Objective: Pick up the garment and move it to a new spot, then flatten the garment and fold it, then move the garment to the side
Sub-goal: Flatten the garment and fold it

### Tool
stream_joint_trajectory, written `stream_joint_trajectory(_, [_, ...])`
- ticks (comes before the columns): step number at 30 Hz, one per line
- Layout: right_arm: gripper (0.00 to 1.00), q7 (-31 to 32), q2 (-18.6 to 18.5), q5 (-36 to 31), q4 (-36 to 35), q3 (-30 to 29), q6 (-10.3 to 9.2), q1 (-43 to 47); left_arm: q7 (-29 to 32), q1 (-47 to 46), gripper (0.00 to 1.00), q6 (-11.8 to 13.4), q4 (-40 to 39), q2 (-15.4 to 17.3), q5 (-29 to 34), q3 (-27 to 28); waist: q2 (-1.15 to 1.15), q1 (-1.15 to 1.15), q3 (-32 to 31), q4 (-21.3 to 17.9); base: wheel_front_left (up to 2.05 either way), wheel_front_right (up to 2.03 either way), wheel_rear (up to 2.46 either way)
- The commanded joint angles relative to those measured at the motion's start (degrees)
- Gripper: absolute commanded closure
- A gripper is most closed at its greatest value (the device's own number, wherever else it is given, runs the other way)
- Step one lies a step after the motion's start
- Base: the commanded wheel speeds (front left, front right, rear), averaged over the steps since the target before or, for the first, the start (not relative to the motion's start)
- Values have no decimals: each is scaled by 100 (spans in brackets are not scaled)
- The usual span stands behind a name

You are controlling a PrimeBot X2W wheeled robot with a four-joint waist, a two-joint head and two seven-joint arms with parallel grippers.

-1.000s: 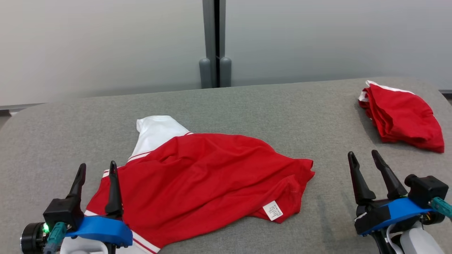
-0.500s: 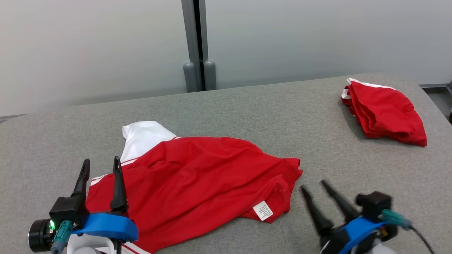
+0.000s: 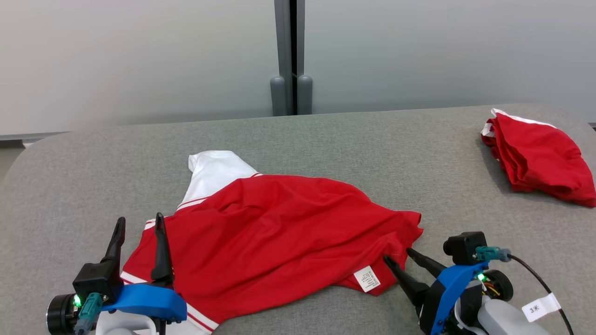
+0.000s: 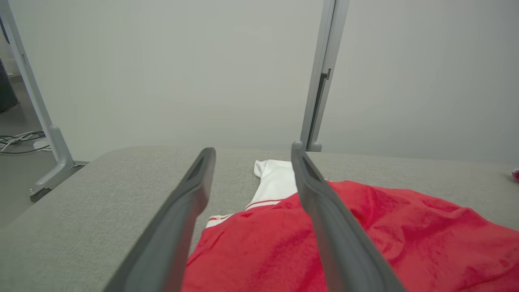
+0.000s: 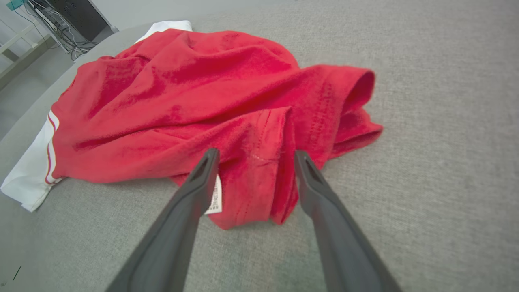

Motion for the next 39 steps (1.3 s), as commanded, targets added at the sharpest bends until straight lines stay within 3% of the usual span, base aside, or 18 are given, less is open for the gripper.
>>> stream_joint_trajectory(1, [9, -9, -45, 66, 110, 29, 1, -134, -26, -14, 0, -48, 42, -34, 63, 65, 0, 0, 15, 44, 0, 0, 0])
stream_joint_trajectory(3, [18, -32, -33, 117, 232, 77, 1, -195, -26, -5, 0, -98, 68, -79, 92, 107, 0, 0, 21, 74, 0, 0, 0])
stream_joint_trajectory(6, [58, -38, -2, 222, 356, 160, 1, -286, -26, -4, 0, -151, 116, -132, 140, 174, 0, 0, 28, 105, 0, 0, 0])
stream_joint_trajectory(7, [76, -48, 3, 256, 377, 198, 1, -317, -26, -3, 0, -163, 129, -146, 160, 199, 0, 0, 32, 109, 0, 0, 0])
stream_joint_trajectory(8, [100, -78, 1, 274, 382, 237, 1, -339, -26, -2, 0, -185, 137, -159, 170, 221, 0, 0, 37, 110, 0, 0, 0])
stream_joint_trajectory(16, [100, 252, -292, 904, -215, 569, 1, -390, -26, 37, 0, -275, 223, -237, 291, 371, 0, 0, 19, 1, 0, 0, 0])
stream_joint_trajectory(23, [100, 1150, -1219, 1752, -1595, 1130, 1, -202, -26, 72, 0, -348, 350, -296, 302, 482, 0, 0, -12, -170, 0, 0, 0])
stream_joint_trajectory(30, [100, 1916, -1938, 2221, -2363, 1469, 1, 75, -27, 40, 0, -404, 436, -337, 341, 549, 0, 0, 10, -221, 0, 0, 0])
stream_joint_trajectory(35, [100, 2198, -2101, 2238, -2397, 1718, 1, 314, -27, -12, 0, -443, 489, -355, 368, 576, 0, 0, 45, -191, 0, 0, 0])
stream_joint_trajectory(39, [100, 2302, -1969, 2089, -2005, 1809, 1, 427, -26, -33, 0, -478, 526, -372, 402, 583, 0, 0, 66, -165, 0, 0, 0])
